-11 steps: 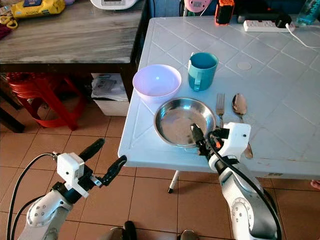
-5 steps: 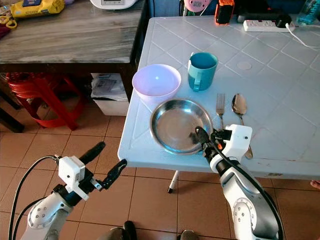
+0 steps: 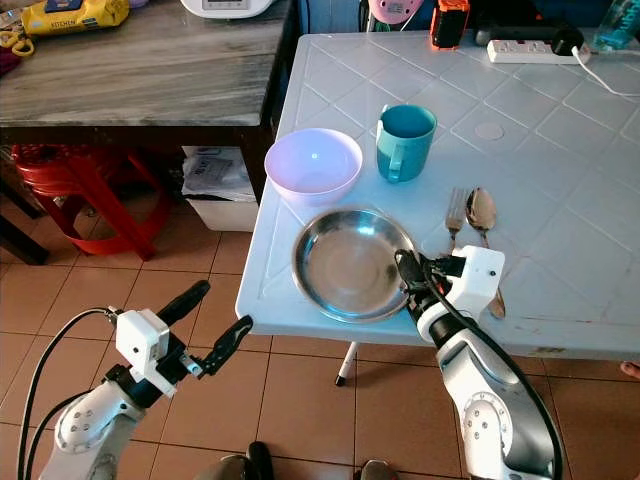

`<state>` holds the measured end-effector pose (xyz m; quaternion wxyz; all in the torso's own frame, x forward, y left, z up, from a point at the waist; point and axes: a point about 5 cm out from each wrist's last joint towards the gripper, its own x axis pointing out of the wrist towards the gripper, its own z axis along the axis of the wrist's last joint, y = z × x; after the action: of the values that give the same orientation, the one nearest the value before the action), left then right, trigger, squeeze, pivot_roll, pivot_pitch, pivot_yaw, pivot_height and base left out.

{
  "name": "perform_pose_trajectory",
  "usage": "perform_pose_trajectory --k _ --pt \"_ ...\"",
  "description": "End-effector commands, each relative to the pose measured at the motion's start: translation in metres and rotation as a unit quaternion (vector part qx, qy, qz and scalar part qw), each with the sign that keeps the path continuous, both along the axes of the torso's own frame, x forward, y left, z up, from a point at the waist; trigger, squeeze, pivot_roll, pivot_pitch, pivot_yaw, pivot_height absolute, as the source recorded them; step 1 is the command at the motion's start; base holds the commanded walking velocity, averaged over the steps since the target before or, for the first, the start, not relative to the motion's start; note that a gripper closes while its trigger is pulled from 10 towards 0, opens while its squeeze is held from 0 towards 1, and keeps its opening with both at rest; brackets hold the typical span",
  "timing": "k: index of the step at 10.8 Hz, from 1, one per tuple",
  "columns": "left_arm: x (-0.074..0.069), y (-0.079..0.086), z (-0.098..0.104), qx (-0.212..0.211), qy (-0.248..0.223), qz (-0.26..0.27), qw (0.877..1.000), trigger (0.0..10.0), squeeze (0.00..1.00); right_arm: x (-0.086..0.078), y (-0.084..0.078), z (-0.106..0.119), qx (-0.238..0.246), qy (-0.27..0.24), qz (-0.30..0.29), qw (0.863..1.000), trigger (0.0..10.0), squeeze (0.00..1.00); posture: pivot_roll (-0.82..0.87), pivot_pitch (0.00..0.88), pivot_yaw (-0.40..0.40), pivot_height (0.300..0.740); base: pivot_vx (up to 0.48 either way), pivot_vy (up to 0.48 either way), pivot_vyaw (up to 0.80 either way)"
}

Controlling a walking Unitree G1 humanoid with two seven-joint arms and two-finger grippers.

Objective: Setting the table

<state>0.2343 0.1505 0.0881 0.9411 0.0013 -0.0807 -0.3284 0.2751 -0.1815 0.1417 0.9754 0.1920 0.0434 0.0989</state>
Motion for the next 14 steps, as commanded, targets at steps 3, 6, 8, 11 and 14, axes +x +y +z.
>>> perform_pose_trajectory --k 3,6,8,11,14 --pt "-0.004 0.004 -0.003 0.007 0.002 0.002 1.000 10.0 0.00 -0.004 -0.001 -0.022 0.031 0.069 -0.016 0.997 0.0 0.00 -0.11 0.228 0.087 0.740 0.000 0.000 0.00" --pt "-0.001 0.002 0.002 0.008 -0.006 0.001 1.000 10.0 0.00 -0.001 0.003 -0.026 0.091 0.094 -0.033 0.991 0.0 0.00 -0.10 0.205 0.086 0.740 0.000 0.000 0.00" --pt "0.009 0.016 0.004 0.004 -0.007 0.053 0.999 10.0 0.00 -0.002 0.022 -0.015 0.104 0.067 0.005 0.992 0.0 0.00 -0.10 0.183 0.082 0.740 0.000 0.000 0.00" --pt "0.034 0.033 0.031 -0.010 -0.020 0.153 0.988 10.0 0.00 -0.006 0.052 0.001 0.096 0.025 0.089 0.991 0.0 0.00 -0.10 0.158 0.074 0.740 0.000 0.000 0.00" --pt "0.051 0.038 0.048 -0.017 -0.029 0.231 0.972 10.0 0.00 -0.003 0.055 0.022 0.036 -0.047 0.092 0.994 10.0 0.00 -0.10 0.149 0.070 0.740 0.000 0.000 0.00"
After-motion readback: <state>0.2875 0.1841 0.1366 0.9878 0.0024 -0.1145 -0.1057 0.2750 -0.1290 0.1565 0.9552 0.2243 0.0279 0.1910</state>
